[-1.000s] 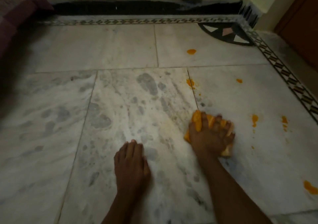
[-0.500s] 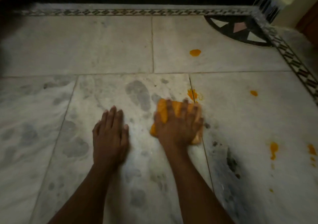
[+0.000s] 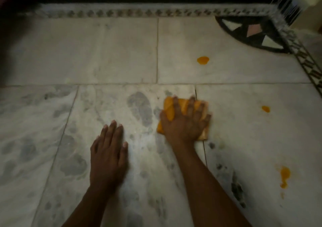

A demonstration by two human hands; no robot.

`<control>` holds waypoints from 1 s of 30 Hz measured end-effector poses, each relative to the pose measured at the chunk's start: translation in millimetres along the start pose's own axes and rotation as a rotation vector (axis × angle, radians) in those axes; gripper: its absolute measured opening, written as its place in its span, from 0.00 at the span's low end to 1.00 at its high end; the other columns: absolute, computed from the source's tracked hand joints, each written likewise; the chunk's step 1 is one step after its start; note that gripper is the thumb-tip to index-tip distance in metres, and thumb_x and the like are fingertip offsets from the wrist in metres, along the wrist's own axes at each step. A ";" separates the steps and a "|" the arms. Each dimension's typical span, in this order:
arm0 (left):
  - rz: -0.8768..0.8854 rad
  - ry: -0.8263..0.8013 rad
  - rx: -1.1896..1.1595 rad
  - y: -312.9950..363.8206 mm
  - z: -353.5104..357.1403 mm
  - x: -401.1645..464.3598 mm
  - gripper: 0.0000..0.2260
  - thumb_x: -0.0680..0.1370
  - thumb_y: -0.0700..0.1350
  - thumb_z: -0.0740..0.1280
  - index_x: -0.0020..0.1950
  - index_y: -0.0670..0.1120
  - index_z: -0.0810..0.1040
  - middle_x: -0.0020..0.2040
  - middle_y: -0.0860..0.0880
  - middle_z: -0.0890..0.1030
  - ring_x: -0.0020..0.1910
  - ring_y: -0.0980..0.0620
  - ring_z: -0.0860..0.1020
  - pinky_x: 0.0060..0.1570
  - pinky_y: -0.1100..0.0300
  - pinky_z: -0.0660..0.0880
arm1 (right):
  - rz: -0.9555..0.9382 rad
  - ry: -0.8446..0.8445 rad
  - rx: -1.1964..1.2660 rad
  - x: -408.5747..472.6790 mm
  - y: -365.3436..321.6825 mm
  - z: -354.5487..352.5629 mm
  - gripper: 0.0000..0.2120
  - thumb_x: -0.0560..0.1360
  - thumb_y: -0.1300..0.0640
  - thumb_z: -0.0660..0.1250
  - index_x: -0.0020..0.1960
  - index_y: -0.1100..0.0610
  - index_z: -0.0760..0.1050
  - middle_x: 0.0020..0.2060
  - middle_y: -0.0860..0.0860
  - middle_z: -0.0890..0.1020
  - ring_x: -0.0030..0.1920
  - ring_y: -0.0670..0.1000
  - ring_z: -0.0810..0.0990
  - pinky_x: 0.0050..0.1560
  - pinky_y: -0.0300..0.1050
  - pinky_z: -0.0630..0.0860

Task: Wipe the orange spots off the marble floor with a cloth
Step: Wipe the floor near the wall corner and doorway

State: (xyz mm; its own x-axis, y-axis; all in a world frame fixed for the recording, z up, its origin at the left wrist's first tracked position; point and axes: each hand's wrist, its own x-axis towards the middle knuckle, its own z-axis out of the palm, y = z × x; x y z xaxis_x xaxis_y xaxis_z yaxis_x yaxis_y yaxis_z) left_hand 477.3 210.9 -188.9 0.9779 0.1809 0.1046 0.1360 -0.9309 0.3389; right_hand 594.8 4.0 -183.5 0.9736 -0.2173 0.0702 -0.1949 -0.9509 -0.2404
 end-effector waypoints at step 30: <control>-0.041 -0.015 -0.013 -1.0 0.3 7.0 0.27 0.82 0.56 0.55 0.82 0.54 0.61 0.84 0.54 0.57 0.83 0.53 0.53 0.77 0.51 0.56 | -0.235 -0.047 0.011 53.0 -91.7 19.9 0.31 0.79 0.31 0.51 0.80 0.38 0.63 0.83 0.58 0.58 0.83 0.65 0.53 0.80 0.69 0.47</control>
State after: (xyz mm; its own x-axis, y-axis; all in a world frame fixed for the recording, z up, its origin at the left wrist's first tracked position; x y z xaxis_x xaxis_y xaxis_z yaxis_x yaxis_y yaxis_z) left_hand 484.0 213.0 -188.8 0.9738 0.2141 0.0767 0.1740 -0.9185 0.3551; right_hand 666.7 84.1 -177.0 0.9966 0.0207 0.0802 0.0389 -0.9716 -0.2335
